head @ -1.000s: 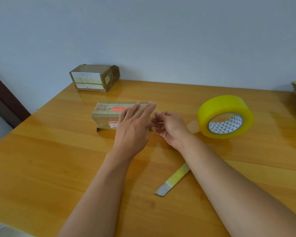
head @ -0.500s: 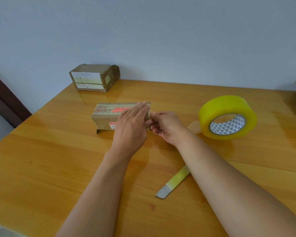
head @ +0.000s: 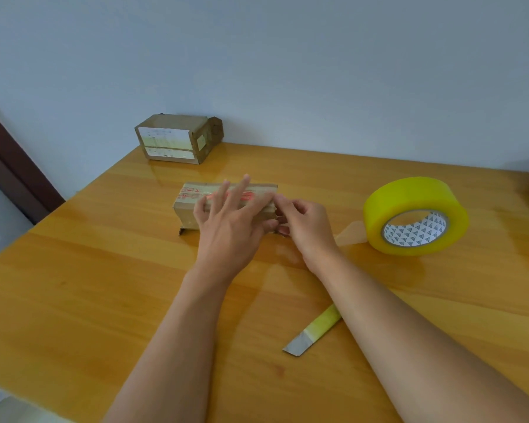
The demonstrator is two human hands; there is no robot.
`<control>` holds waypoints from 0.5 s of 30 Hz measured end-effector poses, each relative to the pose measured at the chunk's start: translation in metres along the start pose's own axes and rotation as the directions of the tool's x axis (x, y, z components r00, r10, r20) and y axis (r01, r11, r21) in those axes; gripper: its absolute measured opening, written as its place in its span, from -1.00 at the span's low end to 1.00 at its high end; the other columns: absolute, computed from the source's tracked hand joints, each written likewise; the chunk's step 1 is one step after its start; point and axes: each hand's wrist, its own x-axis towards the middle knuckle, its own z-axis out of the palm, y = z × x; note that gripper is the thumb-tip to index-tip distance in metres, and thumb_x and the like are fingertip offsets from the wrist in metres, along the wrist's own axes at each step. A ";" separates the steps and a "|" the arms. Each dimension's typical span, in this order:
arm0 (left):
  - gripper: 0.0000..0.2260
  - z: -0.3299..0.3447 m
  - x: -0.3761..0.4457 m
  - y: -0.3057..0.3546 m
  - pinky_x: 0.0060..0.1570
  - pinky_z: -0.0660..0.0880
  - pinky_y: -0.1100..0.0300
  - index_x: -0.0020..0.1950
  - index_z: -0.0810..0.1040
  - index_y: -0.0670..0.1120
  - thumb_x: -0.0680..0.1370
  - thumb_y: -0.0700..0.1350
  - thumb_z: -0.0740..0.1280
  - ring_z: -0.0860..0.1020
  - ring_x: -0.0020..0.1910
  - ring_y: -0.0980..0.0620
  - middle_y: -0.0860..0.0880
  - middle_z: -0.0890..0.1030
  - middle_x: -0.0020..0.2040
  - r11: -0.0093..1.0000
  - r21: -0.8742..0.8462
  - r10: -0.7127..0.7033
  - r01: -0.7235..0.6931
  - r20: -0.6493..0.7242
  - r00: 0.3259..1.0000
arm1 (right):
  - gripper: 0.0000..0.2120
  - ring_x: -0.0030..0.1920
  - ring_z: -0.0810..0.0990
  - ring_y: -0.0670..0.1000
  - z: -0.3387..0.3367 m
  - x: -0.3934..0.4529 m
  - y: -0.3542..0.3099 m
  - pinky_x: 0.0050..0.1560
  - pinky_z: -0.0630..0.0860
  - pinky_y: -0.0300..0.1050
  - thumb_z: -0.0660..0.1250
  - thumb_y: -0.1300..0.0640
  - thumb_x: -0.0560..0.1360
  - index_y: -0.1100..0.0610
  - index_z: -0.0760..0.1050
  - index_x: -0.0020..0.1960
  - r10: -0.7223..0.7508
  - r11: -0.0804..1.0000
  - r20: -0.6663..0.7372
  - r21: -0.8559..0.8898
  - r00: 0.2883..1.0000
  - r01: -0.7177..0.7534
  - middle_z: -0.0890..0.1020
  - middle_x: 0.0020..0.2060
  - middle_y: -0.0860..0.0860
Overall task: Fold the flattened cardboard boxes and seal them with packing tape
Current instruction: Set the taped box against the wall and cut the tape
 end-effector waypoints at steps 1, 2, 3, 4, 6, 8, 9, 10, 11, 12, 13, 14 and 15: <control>-0.51 -0.001 -0.001 -0.003 0.43 0.07 -0.21 0.47 0.38 0.20 0.55 0.26 0.28 0.20 0.54 -0.10 -0.02 0.31 0.55 1.000 0.004 0.012 -0.012 0.005 1.000 | -0.66 -0.23 0.68 0.10 0.000 -0.001 -0.001 -0.15 0.62 0.05 0.39 -0.13 0.53 0.13 0.67 -0.22 -0.008 1.000 0.004 -0.025 1.000 0.008 0.69 -0.33 0.08; -0.44 -0.002 -0.001 -0.006 0.44 0.08 -0.16 0.50 0.34 0.16 0.53 0.29 0.28 0.24 0.53 -0.06 -0.02 0.32 0.54 1.000 -0.012 0.017 -0.017 0.003 1.000 | -0.64 -0.21 0.68 0.12 0.001 -0.002 -0.001 -0.10 0.62 0.10 0.39 -0.18 0.51 0.11 0.68 -0.22 -0.015 0.999 0.006 -0.052 1.000 0.015 0.69 -0.32 0.08; -0.39 -0.004 -0.001 -0.008 0.46 0.08 -0.11 0.53 0.31 0.10 0.53 0.29 0.25 0.25 0.52 -0.03 -0.01 0.32 0.54 0.999 -0.046 -0.003 0.003 -0.007 1.000 | -0.64 -0.21 0.68 0.12 0.001 -0.002 -0.001 -0.07 0.62 0.14 0.40 -0.20 0.50 0.09 0.68 -0.21 -0.022 0.997 0.006 -0.077 1.000 0.023 0.69 -0.32 0.07; -0.38 -0.006 -0.001 -0.010 0.48 0.05 -0.08 0.55 0.28 0.06 0.53 0.26 0.21 0.23 0.54 -0.01 0.00 0.31 0.55 0.995 -0.083 -0.054 0.051 -0.025 0.998 | -0.66 -0.22 0.67 0.12 0.002 -0.003 -0.002 -0.05 0.62 0.18 0.40 -0.20 0.49 0.07 0.68 -0.21 -0.031 0.995 0.004 -0.096 1.000 0.031 0.69 -0.32 0.06; -0.41 -0.011 0.001 -0.013 0.51 -0.03 -0.08 0.56 0.25 0.03 0.56 0.21 0.14 0.10 0.58 -0.04 0.00 0.23 0.58 0.964 -0.126 -0.248 0.234 -0.104 0.963 | -0.71 -0.22 0.67 0.12 0.003 -0.002 -0.005 -0.08 0.62 0.16 0.40 -0.17 0.51 0.02 0.67 -0.23 -0.050 0.990 0.002 -0.131 0.999 0.050 0.68 -0.34 0.01; -0.43 -0.015 0.003 -0.017 0.52 -0.02 -0.12 0.58 0.19 -0.02 0.62 0.19 0.13 0.05 0.59 -0.11 -0.05 0.16 0.60 0.861 -0.202 -0.496 0.467 -0.128 0.859 | -0.69 -0.30 0.62 -0.03 0.003 -0.003 -0.006 -0.25 0.55 -0.01 0.36 -0.11 0.55 -0.02 0.61 -0.31 -0.074 0.980 0.008 -0.186 0.997 0.075 0.63 -0.43 -0.11; -0.41 -0.017 0.005 -0.019 0.53 0.08 -0.15 0.59 0.16 -0.05 0.63 0.19 0.14 0.10 0.57 -0.15 -0.09 0.16 0.60 0.799 -0.268 -0.578 0.539 -0.094 0.810 | -0.65 -0.38 0.55 -0.15 0.003 -0.004 -0.006 -0.35 0.44 -0.16 0.33 -0.08 0.58 -0.04 0.55 -0.37 -0.097 0.969 0.014 -0.225 0.995 0.098 0.57 -0.50 -0.17; -0.39 -0.017 0.006 -0.020 0.49 0.20 -0.16 0.59 0.15 -0.08 0.64 0.20 0.15 0.19 0.54 -0.16 -0.10 0.19 0.58 0.754 -0.330 -0.616 0.567 -0.059 0.785 | -0.59 -0.44 0.48 -0.19 0.004 -0.006 -0.007 -0.40 0.33 -0.28 0.31 -0.04 0.60 -0.04 0.47 -0.42 -0.134 0.952 0.016 -0.277 0.991 0.133 0.50 -0.55 -0.18; -0.39 -0.017 0.005 -0.019 0.42 0.32 -0.14 0.59 0.16 -0.10 0.64 0.19 0.17 0.27 0.50 -0.15 -0.10 0.23 0.56 0.733 -0.377 -0.625 0.566 -0.046 0.779 | -0.56 -0.45 0.43 -0.18 0.005 -0.006 -0.006 -0.42 0.26 -0.30 0.28 -0.02 0.62 -0.03 0.42 -0.44 -0.187 0.925 0.014 -0.334 0.982 0.181 0.46 -0.56 -0.16; -0.40 -0.016 0.005 -0.017 0.35 0.40 -0.08 0.58 0.17 -0.10 0.64 0.17 0.19 0.33 0.45 -0.12 -0.08 0.26 0.53 0.730 -0.410 -0.621 0.546 -0.065 0.781 | -0.57 -0.42 0.42 -0.17 0.005 -0.006 -0.006 -0.41 0.24 -0.31 0.26 0.00 0.63 -0.01 0.41 -0.42 -0.253 0.894 0.007 -0.381 0.967 0.236 0.44 -0.52 -0.13; -0.40 -0.017 0.004 -0.014 0.30 0.44 -0.02 0.58 0.17 -0.09 0.64 0.16 0.21 0.37 0.41 -0.09 -0.07 0.27 0.50 0.731 -0.437 -0.617 0.523 -0.096 0.781 | -0.62 -0.35 0.41 -0.16 0.005 -0.006 -0.007 -0.38 0.24 -0.35 0.24 0.03 0.64 -0.01 0.42 -0.36 -0.321 0.863 -0.008 -0.413 0.947 0.289 0.43 -0.45 -0.12; -0.39 -0.018 0.004 -0.011 0.25 0.46 0.02 0.59 0.16 -0.07 0.63 0.16 0.23 0.39 0.37 -0.06 -0.05 0.27 0.48 0.727 -0.467 -0.617 0.503 -0.124 0.777 | -0.68 -0.27 0.41 -0.15 0.005 -0.006 -0.009 -0.33 0.27 -0.40 0.23 0.07 0.65 0.00 0.46 -0.28 -0.385 0.834 -0.024 -0.437 0.923 0.337 0.42 -0.39 -0.12; -0.37 -0.019 0.005 -0.007 0.23 0.47 0.04 0.59 0.13 -0.06 0.62 0.16 0.25 0.40 0.34 -0.04 -0.05 0.27 0.45 0.716 -0.499 -0.622 0.488 -0.139 0.771 | -0.73 -0.23 0.41 -0.14 0.004 -0.006 -0.011 -0.28 0.28 -0.47 0.23 0.11 0.65 0.06 0.54 -0.20 -0.442 0.805 -0.038 -0.459 0.896 0.377 0.42 -0.35 -0.12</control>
